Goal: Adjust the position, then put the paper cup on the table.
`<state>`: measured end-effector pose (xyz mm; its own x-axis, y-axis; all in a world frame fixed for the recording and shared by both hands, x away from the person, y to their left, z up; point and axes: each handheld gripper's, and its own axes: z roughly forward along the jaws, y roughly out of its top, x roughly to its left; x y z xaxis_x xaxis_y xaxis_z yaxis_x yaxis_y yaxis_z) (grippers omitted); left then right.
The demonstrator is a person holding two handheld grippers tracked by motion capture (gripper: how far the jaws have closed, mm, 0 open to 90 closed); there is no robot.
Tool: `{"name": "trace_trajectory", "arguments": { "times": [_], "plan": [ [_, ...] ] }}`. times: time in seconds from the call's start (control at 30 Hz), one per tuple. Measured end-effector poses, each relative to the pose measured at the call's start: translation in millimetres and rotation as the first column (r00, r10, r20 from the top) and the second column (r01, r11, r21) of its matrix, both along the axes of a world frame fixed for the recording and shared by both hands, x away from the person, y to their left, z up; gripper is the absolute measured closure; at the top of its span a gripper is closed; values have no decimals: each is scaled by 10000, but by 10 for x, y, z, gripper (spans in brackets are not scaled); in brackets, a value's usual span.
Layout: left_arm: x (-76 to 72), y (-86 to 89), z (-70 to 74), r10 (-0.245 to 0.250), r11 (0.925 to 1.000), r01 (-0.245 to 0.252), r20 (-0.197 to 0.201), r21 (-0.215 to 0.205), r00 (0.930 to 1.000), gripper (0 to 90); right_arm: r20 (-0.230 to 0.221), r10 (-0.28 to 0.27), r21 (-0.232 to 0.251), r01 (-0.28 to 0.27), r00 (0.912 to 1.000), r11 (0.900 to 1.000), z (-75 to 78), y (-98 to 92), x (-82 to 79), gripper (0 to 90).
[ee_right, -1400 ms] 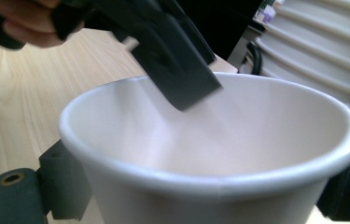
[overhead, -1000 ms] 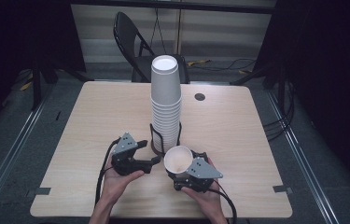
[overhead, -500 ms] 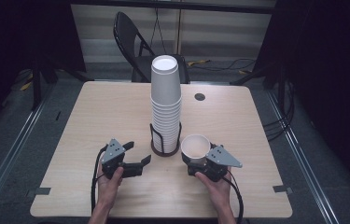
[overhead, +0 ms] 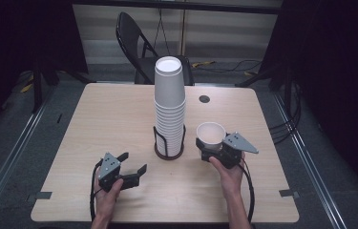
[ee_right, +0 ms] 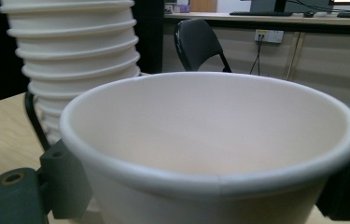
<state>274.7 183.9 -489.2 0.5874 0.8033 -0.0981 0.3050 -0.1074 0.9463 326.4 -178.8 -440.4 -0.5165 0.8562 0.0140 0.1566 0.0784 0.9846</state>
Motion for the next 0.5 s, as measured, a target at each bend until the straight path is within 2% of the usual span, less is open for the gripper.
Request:
{"name": "trace_trajectory", "arguments": {
  "times": [0.23, 0.5],
  "plan": [
    [-28, 51, -51, 260, 9997, -260, 177, 7, 9995, 157, -67, -404, 146, 405, 9992, 9991, 47, -117, 206, 114],
    [-13, 77, -56, 481, 9988, -475, 478, -118, 9977, 157, -363, -674, 410, 688, 9971, 9968, 38, -202, 541, 112]
  ]
}}
